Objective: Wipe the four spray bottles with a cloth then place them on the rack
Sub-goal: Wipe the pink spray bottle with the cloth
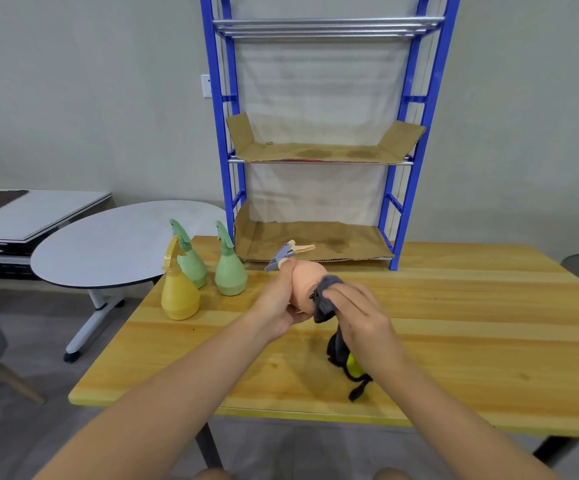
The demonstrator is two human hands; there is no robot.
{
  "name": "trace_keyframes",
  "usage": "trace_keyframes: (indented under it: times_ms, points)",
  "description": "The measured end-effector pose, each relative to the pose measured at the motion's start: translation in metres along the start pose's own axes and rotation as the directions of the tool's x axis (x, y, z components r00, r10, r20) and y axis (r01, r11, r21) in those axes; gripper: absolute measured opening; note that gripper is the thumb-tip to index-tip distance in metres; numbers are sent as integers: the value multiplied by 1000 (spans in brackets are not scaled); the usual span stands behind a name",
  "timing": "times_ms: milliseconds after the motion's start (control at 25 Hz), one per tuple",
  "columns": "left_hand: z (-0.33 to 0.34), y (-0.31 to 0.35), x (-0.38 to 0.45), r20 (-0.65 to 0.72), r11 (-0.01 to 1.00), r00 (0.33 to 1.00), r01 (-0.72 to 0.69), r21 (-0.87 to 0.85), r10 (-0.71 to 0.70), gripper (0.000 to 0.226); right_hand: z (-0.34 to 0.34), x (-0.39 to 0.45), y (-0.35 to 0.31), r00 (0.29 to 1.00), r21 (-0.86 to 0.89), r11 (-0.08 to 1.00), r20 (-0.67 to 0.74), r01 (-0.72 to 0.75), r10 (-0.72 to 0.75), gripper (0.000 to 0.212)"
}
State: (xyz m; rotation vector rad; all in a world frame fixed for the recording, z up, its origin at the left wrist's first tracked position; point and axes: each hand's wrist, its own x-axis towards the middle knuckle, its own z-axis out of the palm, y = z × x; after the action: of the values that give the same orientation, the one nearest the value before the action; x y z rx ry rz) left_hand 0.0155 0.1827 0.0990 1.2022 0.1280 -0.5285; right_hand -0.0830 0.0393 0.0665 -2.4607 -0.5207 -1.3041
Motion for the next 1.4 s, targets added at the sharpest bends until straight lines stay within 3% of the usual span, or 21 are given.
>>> trace_keyframes:
  times_ms: [40,200,360,560,720,800,880,1000,1120,1200,1320,1400]
  points:
    - [1,-1,-2,-2,1000,1000,-14,11,14,46,6,6,-8,1000,14,1000,-8,-14,14,25]
    - [-5,5,-3,-7,999,999,-31,18,31,51,13,-9,-16,976,36,982,113,185,-187,28]
    - [-12,6,-2,-30,997,997,-64,33,65,49,3,7,-8,1000,48,999,-1,24,-24,21]
    - [-21,8,-7,-35,999,998,-48,22,49,47,15,-3,-23,976,73,979,95,191,-197,26]
    - [-28,4,-10,-72,980,986,-137,146,149,37,13,6,-16,999,77,996,-12,37,-36,28]
    - [-30,0,-10,-67,963,977,-188,194,205,36,20,11,-30,995,66,993,-10,95,-94,30]
    - [-40,-2,-11,-59,930,957,-260,259,284,37,25,5,-28,980,58,985,103,163,-168,37]
    - [-67,-10,-9,-23,811,912,-352,466,409,58,19,0,-9,960,8,994,258,113,-111,49]
    - [-88,-23,-5,55,651,902,-350,673,428,75,9,16,-3,926,9,1000,377,-26,21,39]
    - [-98,-34,1,83,599,903,-346,723,421,74,6,21,1,877,21,995,474,-97,75,26]
    - [-105,-47,6,91,563,904,-336,755,417,68,19,11,19,795,-221,969,566,-110,219,22]
    - [-105,-52,10,90,564,903,-337,754,419,67,27,3,29,744,-349,933,602,-82,290,30]
